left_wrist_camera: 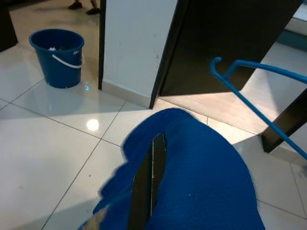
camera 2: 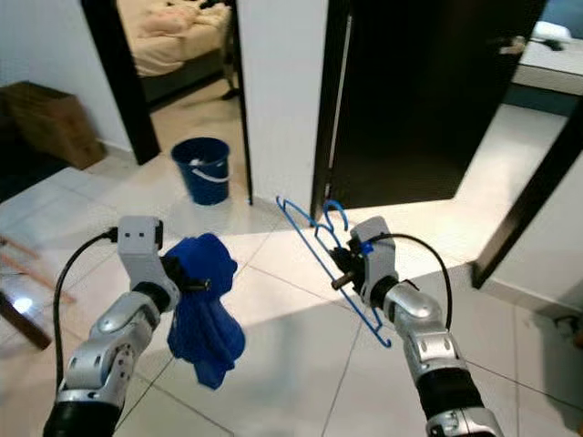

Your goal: Hang hanger

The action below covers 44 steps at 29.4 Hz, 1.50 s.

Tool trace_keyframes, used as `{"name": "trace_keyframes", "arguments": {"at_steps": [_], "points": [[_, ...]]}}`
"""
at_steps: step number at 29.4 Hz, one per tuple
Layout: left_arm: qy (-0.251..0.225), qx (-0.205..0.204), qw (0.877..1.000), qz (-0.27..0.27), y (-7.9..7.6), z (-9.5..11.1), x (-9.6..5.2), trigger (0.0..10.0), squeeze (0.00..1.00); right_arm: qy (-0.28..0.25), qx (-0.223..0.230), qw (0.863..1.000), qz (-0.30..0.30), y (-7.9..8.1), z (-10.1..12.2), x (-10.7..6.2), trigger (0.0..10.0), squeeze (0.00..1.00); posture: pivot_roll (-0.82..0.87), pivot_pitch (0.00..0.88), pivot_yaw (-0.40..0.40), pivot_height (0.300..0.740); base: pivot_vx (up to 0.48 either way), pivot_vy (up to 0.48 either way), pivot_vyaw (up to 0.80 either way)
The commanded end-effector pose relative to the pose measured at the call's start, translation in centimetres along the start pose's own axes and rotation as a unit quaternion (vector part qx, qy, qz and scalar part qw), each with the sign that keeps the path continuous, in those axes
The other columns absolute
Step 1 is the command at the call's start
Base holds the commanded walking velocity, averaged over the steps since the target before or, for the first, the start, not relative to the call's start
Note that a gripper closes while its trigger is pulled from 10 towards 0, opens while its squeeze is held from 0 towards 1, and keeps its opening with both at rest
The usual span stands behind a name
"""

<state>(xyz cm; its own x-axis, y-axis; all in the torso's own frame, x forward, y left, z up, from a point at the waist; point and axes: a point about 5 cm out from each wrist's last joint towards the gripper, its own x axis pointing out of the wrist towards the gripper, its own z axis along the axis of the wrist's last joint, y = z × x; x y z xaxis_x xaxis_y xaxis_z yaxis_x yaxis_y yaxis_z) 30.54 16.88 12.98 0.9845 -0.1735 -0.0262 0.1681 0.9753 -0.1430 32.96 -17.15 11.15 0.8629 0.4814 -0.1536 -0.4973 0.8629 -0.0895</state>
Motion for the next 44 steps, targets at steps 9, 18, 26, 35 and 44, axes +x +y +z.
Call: {"name": "trace_keyframes", "arguments": {"at_steps": [9,18,26,35,44], "points": [[-0.012,0.012,1.0,0.024,1.3,0.1,-0.4,10.0,0.0,-0.011,-0.008,1.0,0.019,1.1,-0.1,0.2,10.0,0.0,0.01,0.0,-0.033,0.731,0.461,0.0,0.68],[-0.01,0.018,1.0,0.02,1.3,0.0,-0.4,10.0,0.0,-0.014,-0.017,0.999,0.032,1.5,-0.1,0.2,10.0,0.0,0.01,0.0,-0.029,0.731,0.48,0.0,0.68],[-0.017,0.026,0.999,0.022,1.4,0.3,-0.5,10.0,0.0,-0.016,-0.021,0.999,0.038,1.6,-0.1,0.2,10.0,0.0,0.01,0.0,-0.028,0.731,0.48,0.0,0.68],[-0.072,0.041,0.995,0.049,2.9,3.9,-0.2,10.0,0.0,-0.017,-0.021,0.999,0.036,1.5,-0.1,0.0,10.0,0.0,0.0,0.0,-0.024,0.731,0.48,0.0,0.68],[-0.156,0.063,0.985,0.048,3.3,9.8,-0.2,10.0,0.0,-0.019,-0.017,0.999,0.035,1.6,-0.1,0.0,10.0,0.0,0.0,0.0,-0.016,0.731,0.48,0.0,0.68]]}}
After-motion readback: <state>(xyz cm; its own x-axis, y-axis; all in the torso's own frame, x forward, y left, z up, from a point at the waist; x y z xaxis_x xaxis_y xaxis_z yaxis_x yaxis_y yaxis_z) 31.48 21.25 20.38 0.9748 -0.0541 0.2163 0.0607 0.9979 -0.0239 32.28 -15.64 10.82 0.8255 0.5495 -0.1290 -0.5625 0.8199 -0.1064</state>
